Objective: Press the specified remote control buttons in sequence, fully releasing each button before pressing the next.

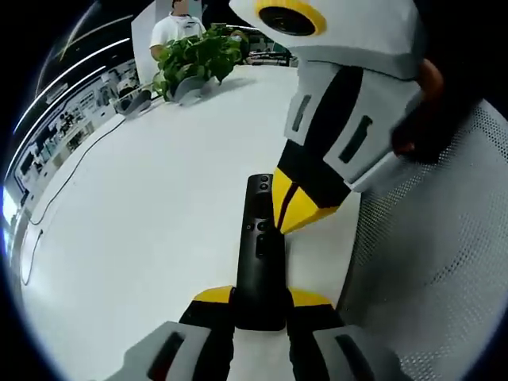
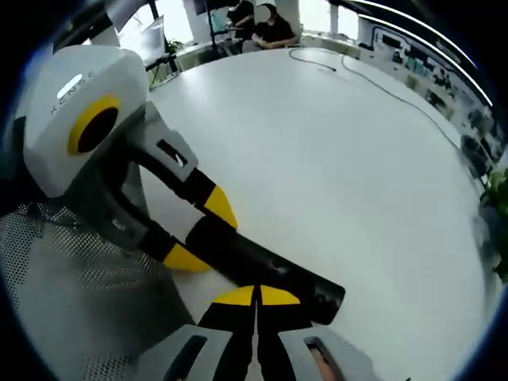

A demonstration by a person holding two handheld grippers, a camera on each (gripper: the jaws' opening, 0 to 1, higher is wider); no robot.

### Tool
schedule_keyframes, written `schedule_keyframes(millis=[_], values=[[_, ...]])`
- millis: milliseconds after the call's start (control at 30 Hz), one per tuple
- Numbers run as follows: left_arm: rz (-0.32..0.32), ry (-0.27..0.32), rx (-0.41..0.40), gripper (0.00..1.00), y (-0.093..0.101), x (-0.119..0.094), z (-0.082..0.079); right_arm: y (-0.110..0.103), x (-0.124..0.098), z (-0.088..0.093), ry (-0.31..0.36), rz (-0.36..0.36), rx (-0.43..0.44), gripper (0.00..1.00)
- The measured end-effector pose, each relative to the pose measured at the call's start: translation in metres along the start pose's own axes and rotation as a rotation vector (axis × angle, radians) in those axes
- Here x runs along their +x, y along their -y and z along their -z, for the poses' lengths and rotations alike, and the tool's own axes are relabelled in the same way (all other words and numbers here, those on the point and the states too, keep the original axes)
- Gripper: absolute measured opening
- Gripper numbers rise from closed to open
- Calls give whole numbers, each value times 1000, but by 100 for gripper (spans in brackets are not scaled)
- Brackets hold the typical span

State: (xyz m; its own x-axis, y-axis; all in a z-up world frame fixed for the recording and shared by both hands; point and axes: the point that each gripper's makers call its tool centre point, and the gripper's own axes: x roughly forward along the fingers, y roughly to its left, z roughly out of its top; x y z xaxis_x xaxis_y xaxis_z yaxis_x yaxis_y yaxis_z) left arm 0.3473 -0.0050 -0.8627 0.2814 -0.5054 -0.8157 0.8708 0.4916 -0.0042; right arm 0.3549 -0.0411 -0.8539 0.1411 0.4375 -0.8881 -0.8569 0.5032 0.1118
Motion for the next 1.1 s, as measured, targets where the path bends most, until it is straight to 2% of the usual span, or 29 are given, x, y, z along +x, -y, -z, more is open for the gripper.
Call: schedule_keyframes(millis=[200,367,567,767,900,1033,1100], values=[[1,0,-1,24,0,0,0,0,1,0,1,-2,3,0],[0,1,1,24,0,0,0,-1,3,1,-9,19,-61,0],[1,4,-1,24,0,0,0,2,3,0,-6,16,-50,0],[2,7,0,25,-1,1,0,0,4,-1,3,38,-99,0],[2,0,7,25,-1,1,-1,3,2,-1,25,9,-32,0],[-3,-10,12,26,-1,1,-1,4,1,1,40,0,-27,0],[-19,-4,25,30,-5,1,-2,4,0,1,40,6,-36,0]])
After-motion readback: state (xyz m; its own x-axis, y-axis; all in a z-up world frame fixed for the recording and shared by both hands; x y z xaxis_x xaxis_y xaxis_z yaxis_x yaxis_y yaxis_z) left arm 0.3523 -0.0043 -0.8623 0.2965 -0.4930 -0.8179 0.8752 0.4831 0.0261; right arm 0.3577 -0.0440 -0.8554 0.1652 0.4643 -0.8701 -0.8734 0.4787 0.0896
